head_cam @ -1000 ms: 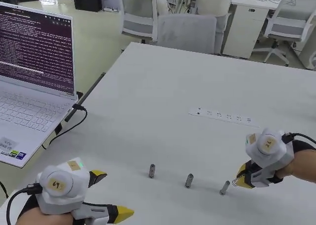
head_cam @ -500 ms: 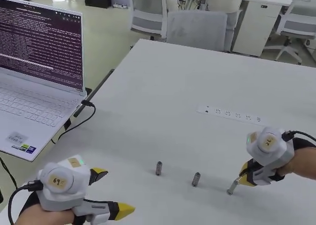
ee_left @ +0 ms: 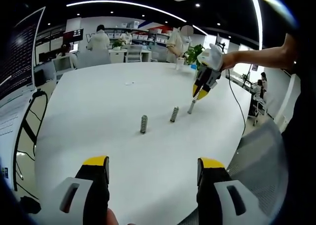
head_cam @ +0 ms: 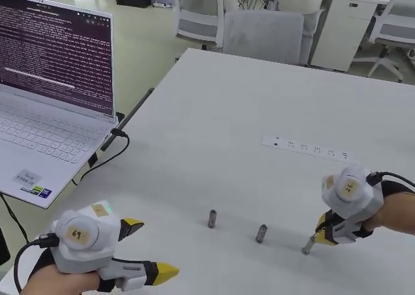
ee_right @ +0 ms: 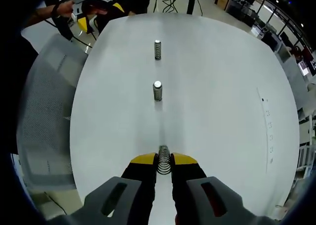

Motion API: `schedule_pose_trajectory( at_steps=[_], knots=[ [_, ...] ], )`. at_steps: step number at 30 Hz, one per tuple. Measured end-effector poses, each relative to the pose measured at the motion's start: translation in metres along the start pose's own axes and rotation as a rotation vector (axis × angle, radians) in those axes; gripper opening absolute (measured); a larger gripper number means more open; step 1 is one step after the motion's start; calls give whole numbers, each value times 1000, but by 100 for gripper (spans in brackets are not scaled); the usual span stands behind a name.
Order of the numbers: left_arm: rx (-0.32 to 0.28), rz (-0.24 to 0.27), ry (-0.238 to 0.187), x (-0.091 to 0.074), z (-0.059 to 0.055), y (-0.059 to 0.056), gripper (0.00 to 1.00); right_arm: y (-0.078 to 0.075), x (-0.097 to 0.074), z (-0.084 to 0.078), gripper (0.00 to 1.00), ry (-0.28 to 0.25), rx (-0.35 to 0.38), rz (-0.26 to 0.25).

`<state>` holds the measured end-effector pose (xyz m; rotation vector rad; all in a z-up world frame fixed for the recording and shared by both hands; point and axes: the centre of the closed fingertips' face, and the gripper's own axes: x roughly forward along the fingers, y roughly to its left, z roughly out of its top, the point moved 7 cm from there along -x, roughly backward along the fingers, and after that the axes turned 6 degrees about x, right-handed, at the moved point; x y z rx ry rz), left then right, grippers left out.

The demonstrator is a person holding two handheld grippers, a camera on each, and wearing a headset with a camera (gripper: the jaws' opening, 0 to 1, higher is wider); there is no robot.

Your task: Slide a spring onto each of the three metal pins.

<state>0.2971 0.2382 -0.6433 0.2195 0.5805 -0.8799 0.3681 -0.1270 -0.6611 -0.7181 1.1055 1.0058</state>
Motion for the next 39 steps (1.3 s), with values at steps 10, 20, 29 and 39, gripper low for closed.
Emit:
schedule_pose_trajectory(
  at_steps=[10, 20, 29, 39],
  knots=[
    [-3, 6, -5, -3, 1, 1, 69, -1, 10, 4, 9, 36, -24, 13],
    [-9, 13, -6, -6, 0, 2, 69, -1, 26, 1, 9, 66, -40, 28],
    [-12, 26, -2, -9, -1, 5, 69, -3, 40, -2, 9, 81, -39, 31],
    [-18, 26, 2, -8, -3, 4, 68, -6, 45, -6, 9, 90, -39, 28]
  ],
)
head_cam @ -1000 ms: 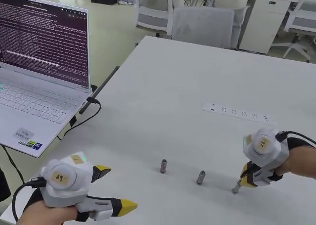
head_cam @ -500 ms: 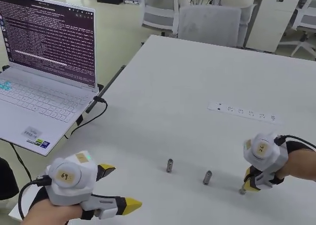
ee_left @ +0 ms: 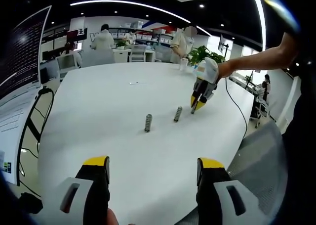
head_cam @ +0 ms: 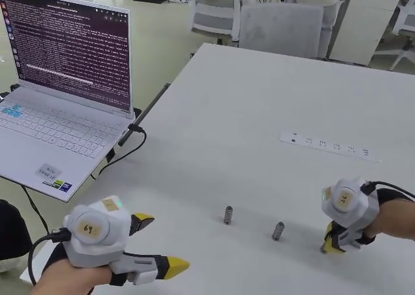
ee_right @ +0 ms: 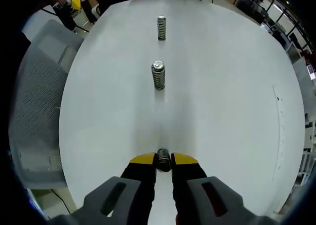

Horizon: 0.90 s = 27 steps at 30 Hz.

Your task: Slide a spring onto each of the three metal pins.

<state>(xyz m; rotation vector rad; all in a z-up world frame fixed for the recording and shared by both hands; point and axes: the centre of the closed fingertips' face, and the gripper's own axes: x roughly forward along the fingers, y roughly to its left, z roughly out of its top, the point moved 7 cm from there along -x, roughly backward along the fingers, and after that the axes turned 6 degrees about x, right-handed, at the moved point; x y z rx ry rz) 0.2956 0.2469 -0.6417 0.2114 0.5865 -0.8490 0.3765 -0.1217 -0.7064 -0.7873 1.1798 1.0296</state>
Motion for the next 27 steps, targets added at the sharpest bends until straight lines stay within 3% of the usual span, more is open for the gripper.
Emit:
schedule_pose_trajectory(
  at_steps=[8, 15, 27],
  knots=[
    [5, -7, -5, 3, 4, -2, 68, -1, -4, -2, 12, 0, 2, -8],
    [9, -12, -12, 5, 6, -3, 69, 2, -12, -1, 21, -14, 17, -15],
    [19, -25, -17, 8, 11, -6, 69, 10, -26, -16, 36, -79, 120, -72]
  ],
)
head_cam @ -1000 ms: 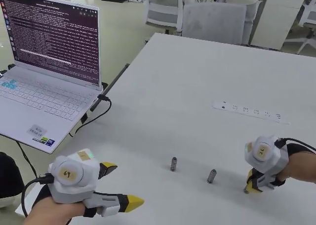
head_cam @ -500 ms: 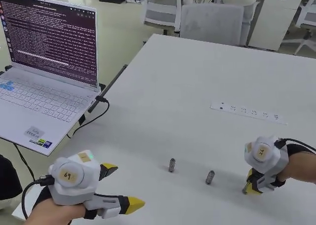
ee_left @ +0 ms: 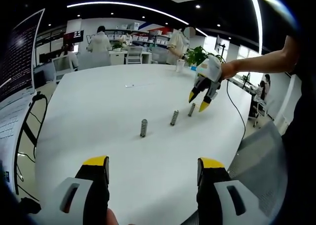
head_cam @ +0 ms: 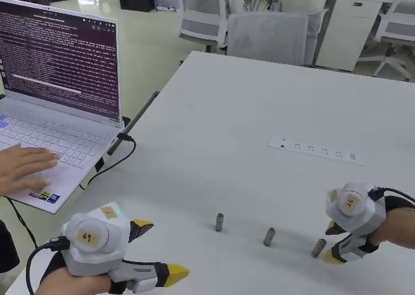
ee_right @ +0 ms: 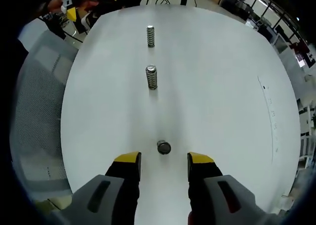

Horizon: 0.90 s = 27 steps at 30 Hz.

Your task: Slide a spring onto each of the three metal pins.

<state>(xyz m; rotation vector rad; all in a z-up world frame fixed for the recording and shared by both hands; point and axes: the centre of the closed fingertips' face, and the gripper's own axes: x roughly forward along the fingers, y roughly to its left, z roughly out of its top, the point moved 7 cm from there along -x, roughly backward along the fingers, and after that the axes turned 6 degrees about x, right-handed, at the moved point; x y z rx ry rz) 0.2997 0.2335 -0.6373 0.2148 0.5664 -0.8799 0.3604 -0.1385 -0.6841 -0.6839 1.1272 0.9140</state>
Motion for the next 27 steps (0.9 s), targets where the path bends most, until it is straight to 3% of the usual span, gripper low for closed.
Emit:
schedule_pose_trajectory(
  at_steps=[7, 16, 27],
  knots=[
    [8, -9, -4, 1, 3, -2, 70, 5, -8, -17, 45, -28, 73, -34],
    [14, -15, -5, 2, 4, -2, 70, 25, -17, -39, 46, -161, 236, -36],
    [19, -18, -6, 0, 6, -3, 70, 41, -31, -52, 54, -264, 348, -63]
  ],
)
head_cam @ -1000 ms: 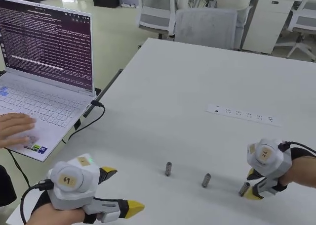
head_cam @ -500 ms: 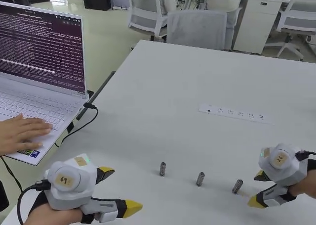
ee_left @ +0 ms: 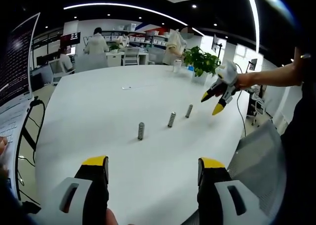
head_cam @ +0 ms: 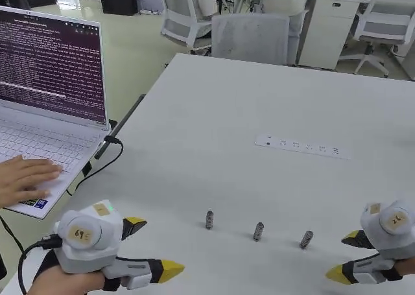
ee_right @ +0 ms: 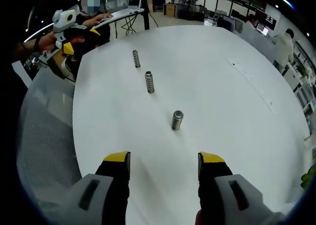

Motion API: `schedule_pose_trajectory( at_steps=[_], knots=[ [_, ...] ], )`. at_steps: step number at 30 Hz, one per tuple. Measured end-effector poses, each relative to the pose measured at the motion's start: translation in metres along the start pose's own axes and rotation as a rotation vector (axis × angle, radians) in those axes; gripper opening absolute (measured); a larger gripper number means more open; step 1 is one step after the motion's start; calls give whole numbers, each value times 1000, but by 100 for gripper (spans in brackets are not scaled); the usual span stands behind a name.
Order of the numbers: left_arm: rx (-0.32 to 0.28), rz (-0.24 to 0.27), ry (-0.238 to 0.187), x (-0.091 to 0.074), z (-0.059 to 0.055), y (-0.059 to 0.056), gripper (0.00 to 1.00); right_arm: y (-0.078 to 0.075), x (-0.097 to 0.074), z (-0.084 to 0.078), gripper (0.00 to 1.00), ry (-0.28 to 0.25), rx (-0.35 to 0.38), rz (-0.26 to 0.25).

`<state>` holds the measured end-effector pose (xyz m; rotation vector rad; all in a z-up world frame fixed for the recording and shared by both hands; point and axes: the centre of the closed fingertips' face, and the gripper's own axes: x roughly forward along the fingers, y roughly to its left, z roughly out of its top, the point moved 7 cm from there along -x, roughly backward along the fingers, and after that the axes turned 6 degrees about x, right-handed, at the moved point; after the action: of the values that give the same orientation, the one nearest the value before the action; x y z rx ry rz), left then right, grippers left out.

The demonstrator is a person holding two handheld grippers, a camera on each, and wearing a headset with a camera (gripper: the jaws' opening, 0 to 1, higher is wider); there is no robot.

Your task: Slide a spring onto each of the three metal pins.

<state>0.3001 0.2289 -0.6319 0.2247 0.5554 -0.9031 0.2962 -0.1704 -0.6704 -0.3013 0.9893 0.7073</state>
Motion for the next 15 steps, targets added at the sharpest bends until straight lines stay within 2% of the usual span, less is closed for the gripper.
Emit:
schedule_pose_trajectory(
  at_steps=[3, 7, 15],
  knots=[
    [-1, 0, 1, 0, 0, -1, 70, 5, -4, -3, 58, -44, 54, 1],
    [-2, -1, 0, 0, 0, -1, 70, 12, -8, -8, 60, -82, 89, 6],
    [-3, -4, 2, 0, -1, -2, 70, 34, -12, -19, 63, -167, 193, 0]
  ],
)
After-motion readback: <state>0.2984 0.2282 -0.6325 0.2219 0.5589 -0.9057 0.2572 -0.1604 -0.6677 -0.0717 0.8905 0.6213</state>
